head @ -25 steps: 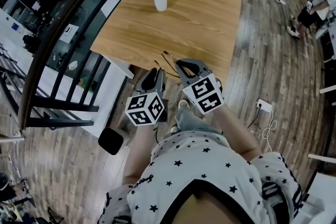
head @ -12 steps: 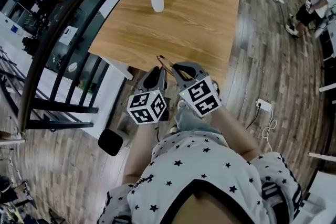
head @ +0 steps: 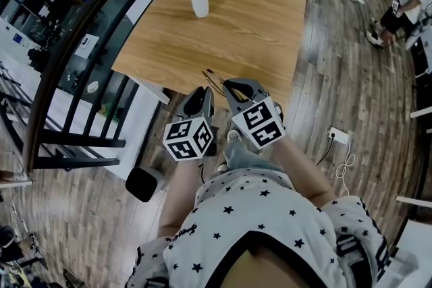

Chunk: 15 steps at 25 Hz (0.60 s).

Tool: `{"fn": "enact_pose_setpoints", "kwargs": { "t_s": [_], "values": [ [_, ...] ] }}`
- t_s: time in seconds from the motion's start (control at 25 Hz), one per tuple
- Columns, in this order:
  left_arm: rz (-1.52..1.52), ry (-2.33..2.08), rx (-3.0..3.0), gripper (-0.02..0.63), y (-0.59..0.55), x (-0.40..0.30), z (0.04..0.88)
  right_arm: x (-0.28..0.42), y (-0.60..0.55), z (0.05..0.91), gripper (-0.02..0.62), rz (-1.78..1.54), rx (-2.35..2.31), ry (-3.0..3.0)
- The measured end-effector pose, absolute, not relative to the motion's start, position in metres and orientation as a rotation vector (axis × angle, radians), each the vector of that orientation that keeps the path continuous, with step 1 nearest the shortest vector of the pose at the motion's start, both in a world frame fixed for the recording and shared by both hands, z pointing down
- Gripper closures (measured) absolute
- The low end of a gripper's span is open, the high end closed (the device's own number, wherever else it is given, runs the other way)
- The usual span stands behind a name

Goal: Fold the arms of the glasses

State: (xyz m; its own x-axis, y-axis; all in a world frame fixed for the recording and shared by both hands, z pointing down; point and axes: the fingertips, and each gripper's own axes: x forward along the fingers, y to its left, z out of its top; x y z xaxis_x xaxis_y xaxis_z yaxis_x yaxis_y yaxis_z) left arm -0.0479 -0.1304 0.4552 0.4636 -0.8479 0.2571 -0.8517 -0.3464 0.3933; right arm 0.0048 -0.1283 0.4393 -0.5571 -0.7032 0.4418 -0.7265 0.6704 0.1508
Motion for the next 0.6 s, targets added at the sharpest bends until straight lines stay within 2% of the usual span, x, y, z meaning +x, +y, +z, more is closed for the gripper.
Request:
{"fn": "enact_pose_setpoints", "kwargs": {
  "t_s": [0.16,0.6],
  "values": [
    [0.01,-1.419,2.234,0.525,-0.133,-0.049,0.457,0.013,-0.139,0.444,0.574,0.063,1.119,-2.389],
    [0.025,-1.456,2.177,0.591,-0.148,-0.06,0.471,0.025,-0.18,0.467,0.574,0.038,1.099,-2.303]
  ]
}}
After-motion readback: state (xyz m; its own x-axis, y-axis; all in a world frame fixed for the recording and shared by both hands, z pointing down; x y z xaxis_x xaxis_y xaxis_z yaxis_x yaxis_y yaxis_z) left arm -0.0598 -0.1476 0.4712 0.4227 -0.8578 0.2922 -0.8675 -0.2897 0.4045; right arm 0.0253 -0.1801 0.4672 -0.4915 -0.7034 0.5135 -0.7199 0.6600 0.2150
